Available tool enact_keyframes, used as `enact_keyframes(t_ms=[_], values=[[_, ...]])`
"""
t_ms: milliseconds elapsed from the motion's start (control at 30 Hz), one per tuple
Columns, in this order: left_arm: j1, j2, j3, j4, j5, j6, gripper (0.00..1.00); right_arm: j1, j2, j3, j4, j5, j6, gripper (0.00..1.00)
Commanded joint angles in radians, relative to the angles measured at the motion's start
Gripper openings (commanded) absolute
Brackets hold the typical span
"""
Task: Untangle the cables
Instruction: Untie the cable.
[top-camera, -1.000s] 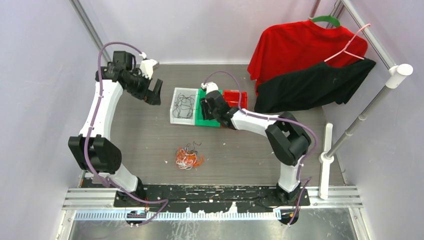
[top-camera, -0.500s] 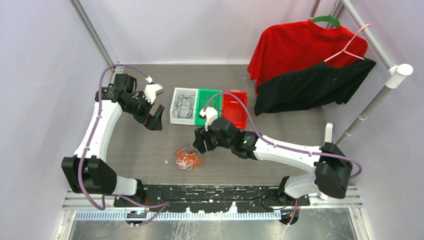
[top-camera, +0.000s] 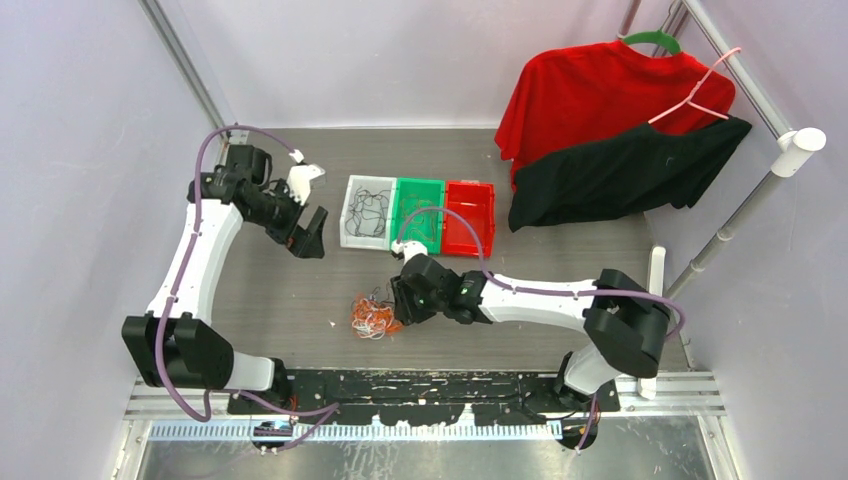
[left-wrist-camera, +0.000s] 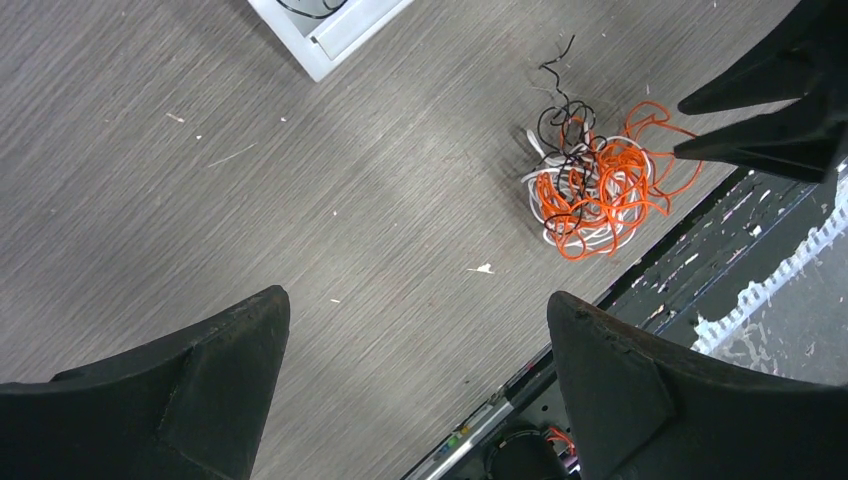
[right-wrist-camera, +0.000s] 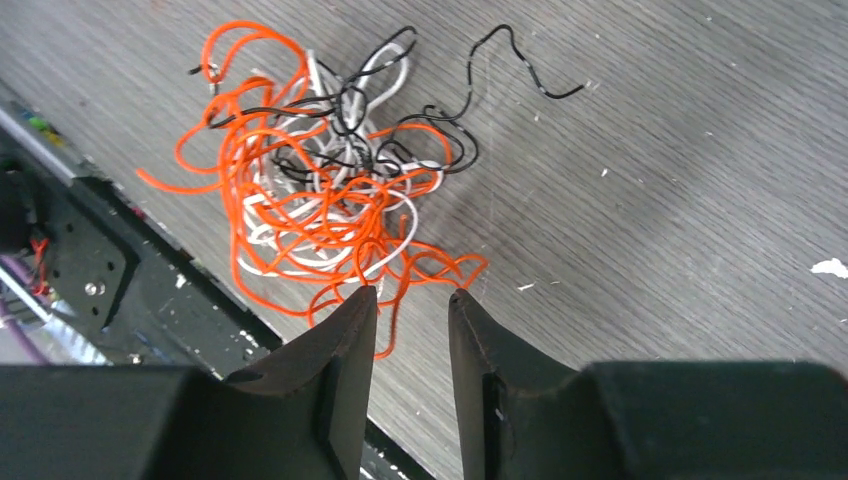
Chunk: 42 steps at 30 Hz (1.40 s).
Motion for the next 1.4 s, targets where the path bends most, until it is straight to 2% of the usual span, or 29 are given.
enact_keyframes(t_ms=[0, 133, 267, 367, 567, 800, 1100, 1233, 1367], values=[[-0.001, -0.034, 0.063, -0.027, 0.011, 0.011, 1.00, 0.004, 0.012, 0.007, 0.068, 0.072, 0.023, 0.35], [-0.002, -0.056, 0.065, -0.031, 0.028, 0.012, 1.00, 0.003, -0.022, 0.016, 0.085, 0.125, -0.007, 0.13], [-0.001, -0.082, 0.041, -0.019, 0.085, 0.017, 1.00, 0.003, -0.085, 0.060, 0.074, 0.149, -0.046, 0.02], [-0.002, -0.101, 0.013, -0.001, 0.165, 0.026, 1.00, 0.003, -0.118, 0.111, 0.037, 0.146, -0.089, 0.01], [-0.009, -0.244, -0.047, 0.075, 0.350, 0.104, 1.00, 0.001, -0.217, 0.176, 0.076, 0.097, -0.172, 0.01], [-0.085, -0.285, -0.073, 0.164, 0.393, 0.107, 0.99, -0.025, -0.252, 0.269, 0.157, 0.010, -0.200, 0.01], [-0.108, -0.316, -0.102, 0.287, 0.502, -0.043, 0.77, -0.038, -0.240, 0.347, 0.232, -0.142, -0.147, 0.01], [-0.107, -0.360, -0.122, 0.347, 0.499, -0.065, 0.55, -0.045, -0.236, 0.353, 0.260, -0.215, -0.116, 0.01], [-0.108, -0.384, -0.163, 0.439, 0.533, -0.151, 0.54, -0.054, -0.235, 0.353, 0.277, -0.259, -0.090, 0.01]])
